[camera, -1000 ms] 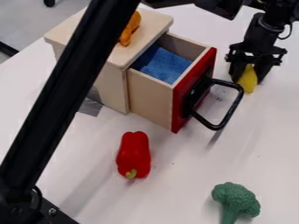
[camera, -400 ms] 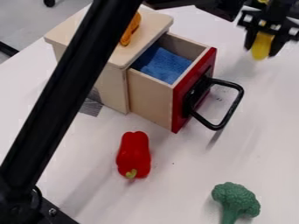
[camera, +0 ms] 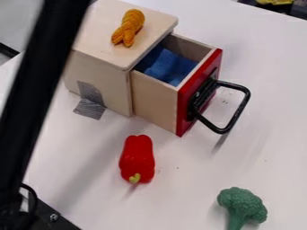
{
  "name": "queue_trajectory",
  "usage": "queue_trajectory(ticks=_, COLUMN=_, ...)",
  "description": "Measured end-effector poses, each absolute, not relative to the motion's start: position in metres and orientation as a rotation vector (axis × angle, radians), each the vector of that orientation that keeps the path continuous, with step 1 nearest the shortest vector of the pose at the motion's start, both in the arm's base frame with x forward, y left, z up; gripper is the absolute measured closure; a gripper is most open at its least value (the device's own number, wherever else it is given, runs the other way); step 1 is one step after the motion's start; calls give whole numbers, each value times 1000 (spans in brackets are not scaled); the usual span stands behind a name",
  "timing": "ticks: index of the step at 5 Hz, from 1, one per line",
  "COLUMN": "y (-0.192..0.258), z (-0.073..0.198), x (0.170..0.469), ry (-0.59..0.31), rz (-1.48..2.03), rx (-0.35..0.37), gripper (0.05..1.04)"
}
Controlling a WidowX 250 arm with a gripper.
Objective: Put the yellow object above of drawer
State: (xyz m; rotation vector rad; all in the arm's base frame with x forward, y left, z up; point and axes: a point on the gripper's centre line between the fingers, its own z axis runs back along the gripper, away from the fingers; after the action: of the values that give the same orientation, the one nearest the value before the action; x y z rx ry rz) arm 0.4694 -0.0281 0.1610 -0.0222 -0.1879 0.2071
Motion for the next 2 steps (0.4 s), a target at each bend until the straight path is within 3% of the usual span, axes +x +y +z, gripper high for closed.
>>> queue_trajectory(ticks=2, y=25, z=205, x=402, ry=-117, rz=132, rx=1, gripper=469)
